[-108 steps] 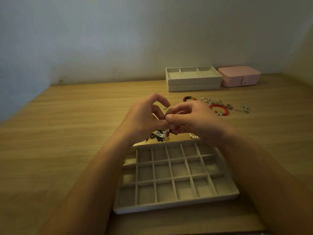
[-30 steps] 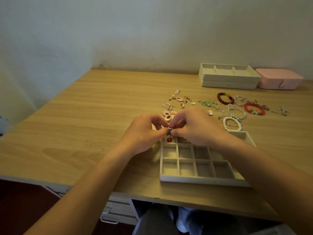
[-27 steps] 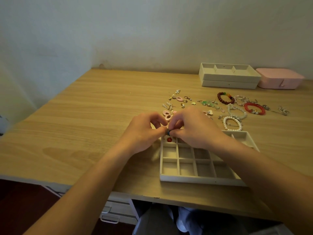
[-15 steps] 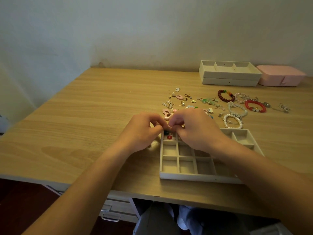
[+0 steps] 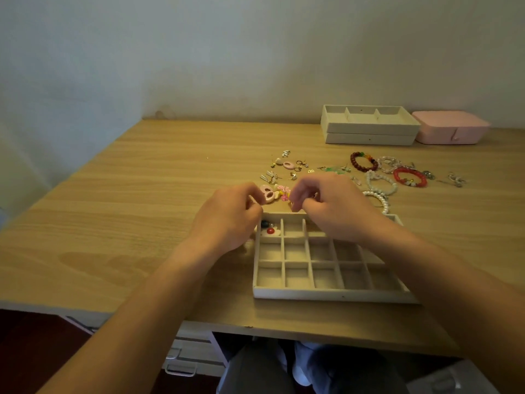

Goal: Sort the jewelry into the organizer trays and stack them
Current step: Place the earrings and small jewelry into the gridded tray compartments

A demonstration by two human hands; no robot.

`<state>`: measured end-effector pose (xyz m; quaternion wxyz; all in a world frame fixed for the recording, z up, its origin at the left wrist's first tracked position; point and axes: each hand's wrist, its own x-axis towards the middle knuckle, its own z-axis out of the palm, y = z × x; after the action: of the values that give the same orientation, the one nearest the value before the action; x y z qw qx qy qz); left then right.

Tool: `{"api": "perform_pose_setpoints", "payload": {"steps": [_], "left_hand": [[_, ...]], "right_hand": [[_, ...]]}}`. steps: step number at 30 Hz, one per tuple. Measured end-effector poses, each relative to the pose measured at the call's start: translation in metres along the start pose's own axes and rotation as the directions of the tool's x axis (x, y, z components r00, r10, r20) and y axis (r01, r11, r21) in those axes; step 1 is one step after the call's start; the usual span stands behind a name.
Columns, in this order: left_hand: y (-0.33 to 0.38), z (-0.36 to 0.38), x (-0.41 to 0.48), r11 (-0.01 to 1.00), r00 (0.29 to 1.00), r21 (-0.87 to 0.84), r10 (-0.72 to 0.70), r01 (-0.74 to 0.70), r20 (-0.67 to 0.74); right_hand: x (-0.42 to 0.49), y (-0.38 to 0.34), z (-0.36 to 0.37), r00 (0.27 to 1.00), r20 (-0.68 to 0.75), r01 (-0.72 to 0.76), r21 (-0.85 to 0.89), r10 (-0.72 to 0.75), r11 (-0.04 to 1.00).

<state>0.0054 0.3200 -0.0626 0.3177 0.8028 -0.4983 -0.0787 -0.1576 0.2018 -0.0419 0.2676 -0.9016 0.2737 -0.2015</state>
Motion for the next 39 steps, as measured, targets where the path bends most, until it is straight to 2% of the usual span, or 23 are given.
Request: {"api": "perform_pose_setpoints", "payload": {"steps": [5, 10, 13, 15, 17, 21, 25, 28, 33, 39], "left_hand": [[0.010, 0.008, 0.001, 0.997, 0.994, 0.054, -0.067, 0.063, 0.082], [0.031, 0.021, 0.007, 0.992, 0.989, 0.117, -0.060, 0.044, 0.133], [0.041, 0.023, 0.014, 0.955, 0.997, 0.294, -0.061, 0.043, 0.050], [0.051, 0.026, 0.022, 0.940, 0.999, 0.338, -0.031, 0.035, -0.017], [0.062, 0.029, 0.034, 0.947, 1.000, 0.321, -0.008, 0.013, -0.019], [0.077, 0.043, 0.063, 0.978, 0.997, 0.207, 0.004, -0.020, 0.078], [0.084, 0.056, 0.088, 0.994, 0.989, 0.102, 0.014, -0.029, 0.148], [0.084, 0.061, 0.101, 1.000, 0.987, 0.007, 0.018, -0.020, 0.161], [0.073, 0.067, 0.105, 0.990, 0.989, -0.141, 0.035, -0.014, 0.146], [0.066, 0.066, 0.099, 0.977, 0.997, -0.200, 0.078, -0.071, 0.027]], "right_hand": [[-0.007, 0.027, -0.021, 0.996, 0.030, -0.077, -0.160, 0.083, 0.984], [-0.023, 0.045, -0.032, 0.993, 0.034, -0.104, -0.189, 0.112, 0.977], [-0.023, 0.058, -0.046, 0.987, -0.042, -0.158, -0.149, 0.153, 0.976], [-0.021, 0.071, -0.059, 0.977, -0.083, -0.206, -0.095, 0.198, 0.974], [-0.015, 0.083, -0.068, 0.967, -0.104, -0.239, -0.051, 0.233, 0.970], [0.001, 0.099, -0.072, 0.963, -0.077, -0.258, 0.004, 0.258, 0.966], [0.021, 0.104, -0.063, 0.974, -0.014, -0.224, 0.039, 0.225, 0.974], [0.039, 0.104, -0.058, 0.984, 0.047, -0.175, -0.005, 0.175, 0.985], [0.052, 0.099, -0.053, 0.973, 0.188, -0.118, -0.107, 0.137, 0.987], [0.048, 0.098, -0.050, 0.967, 0.226, -0.075, -0.202, 0.121, 0.977]]}}
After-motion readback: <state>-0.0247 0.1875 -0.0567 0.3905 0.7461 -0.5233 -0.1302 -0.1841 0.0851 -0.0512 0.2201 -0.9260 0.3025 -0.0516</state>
